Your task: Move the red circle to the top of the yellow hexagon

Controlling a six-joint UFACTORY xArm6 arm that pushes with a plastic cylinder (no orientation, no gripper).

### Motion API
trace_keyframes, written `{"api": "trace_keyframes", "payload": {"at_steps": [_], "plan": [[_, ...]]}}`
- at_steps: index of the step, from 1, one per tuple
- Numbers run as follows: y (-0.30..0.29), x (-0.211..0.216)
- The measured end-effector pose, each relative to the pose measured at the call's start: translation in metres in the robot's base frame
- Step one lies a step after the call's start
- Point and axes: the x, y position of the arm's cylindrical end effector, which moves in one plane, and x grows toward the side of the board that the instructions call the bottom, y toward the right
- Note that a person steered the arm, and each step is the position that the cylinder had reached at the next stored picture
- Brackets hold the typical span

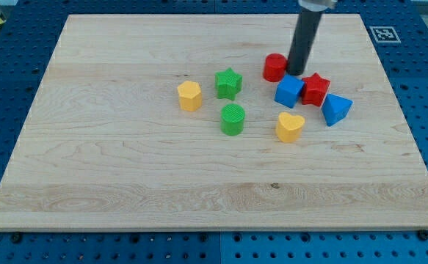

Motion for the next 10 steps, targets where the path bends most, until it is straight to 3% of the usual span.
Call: {"api": "trace_keyframes", "payload": {"at_steps": [2, 6, 10], "plan": [[-0.031, 0.000], [-0.026, 0.010], [-0.081, 0.010]]}}
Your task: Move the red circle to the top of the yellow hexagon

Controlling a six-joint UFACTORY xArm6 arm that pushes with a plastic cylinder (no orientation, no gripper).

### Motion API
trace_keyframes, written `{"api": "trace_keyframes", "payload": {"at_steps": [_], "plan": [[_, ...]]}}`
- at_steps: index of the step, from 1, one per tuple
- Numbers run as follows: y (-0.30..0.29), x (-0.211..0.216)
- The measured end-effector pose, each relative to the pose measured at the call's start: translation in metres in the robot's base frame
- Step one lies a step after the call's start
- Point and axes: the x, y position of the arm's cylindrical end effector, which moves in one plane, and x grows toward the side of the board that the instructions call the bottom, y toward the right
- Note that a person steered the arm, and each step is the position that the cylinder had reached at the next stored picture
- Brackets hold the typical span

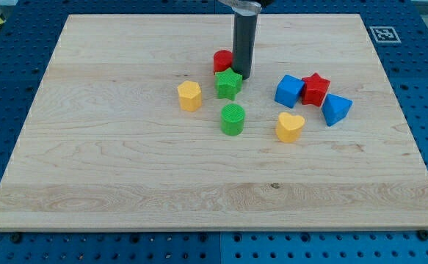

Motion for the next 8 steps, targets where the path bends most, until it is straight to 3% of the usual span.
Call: {"api": "trace_keyframes", "payload": {"at_steps": [2, 8], "plan": [[0.013, -0.019], [-0.060, -0.028]]}}
